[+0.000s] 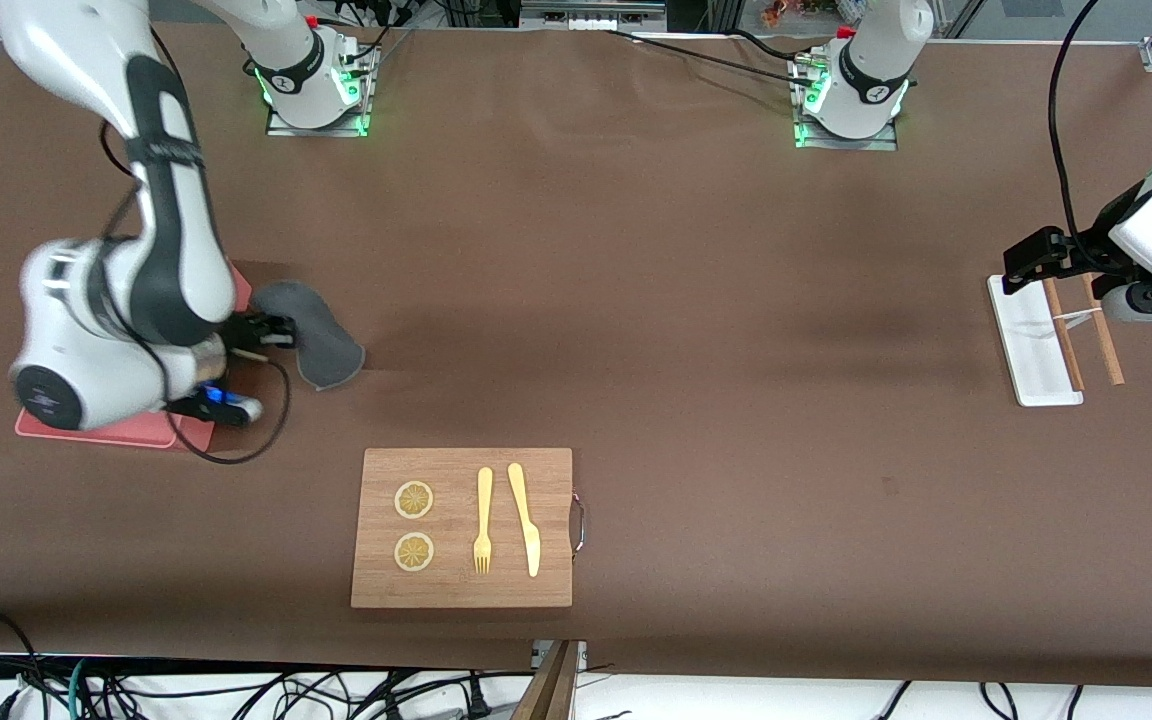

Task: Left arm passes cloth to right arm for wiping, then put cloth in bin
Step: 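Move the cloth over the pink bin and open the right gripper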

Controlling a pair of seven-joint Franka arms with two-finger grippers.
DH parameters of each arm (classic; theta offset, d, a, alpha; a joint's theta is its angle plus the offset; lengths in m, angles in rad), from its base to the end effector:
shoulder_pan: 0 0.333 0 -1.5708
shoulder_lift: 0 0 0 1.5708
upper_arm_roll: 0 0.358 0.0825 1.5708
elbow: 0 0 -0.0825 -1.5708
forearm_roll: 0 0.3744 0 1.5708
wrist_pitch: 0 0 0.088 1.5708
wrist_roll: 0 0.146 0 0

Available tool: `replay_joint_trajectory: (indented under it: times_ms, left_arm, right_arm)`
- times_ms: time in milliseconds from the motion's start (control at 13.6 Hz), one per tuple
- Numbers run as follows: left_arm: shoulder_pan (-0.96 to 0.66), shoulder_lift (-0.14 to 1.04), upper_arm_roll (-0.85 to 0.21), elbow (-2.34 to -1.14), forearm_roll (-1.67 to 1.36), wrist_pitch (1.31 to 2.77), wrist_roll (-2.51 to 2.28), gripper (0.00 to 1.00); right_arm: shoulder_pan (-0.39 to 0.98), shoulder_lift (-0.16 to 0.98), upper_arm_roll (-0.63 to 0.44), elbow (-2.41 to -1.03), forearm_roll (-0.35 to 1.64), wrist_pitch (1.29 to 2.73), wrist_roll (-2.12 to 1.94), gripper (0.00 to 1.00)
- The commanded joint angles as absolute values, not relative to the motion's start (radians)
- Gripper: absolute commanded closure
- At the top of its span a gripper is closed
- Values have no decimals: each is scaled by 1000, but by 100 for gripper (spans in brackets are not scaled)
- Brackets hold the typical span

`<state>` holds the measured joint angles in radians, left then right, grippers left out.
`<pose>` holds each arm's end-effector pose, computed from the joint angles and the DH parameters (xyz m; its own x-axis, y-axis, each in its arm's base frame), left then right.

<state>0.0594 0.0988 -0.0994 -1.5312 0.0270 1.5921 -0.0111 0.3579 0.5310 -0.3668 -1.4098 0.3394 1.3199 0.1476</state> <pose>0.5781 -0.0164 0.5924 0.9989 -0.0293 -0.0372 -0.0300 -0.9994 -0.0176 0.6167 0.0888 0.3876 0.8151 -0.1312 -0.5643 -0.1957 -0.9791 -0.0550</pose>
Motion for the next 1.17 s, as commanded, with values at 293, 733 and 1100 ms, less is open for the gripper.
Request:
replay_joint_trajectory:
  times_ms: [293,733,1100]
  left_arm:
    - [64,110,-100,-1499,20,1569,0,0]
    - [64,112,-100,-1500,21,1569,-2,0]
    - [64,112,-100,-1500,21,1569,-2,0]
  right_arm:
    - [354,525,-579,-1264,186,1085,-170,100]
    - [264,566,-617,-1278,15,1187,-474,100]
    - [210,655,-614,-1325,23,1365,-554,100]
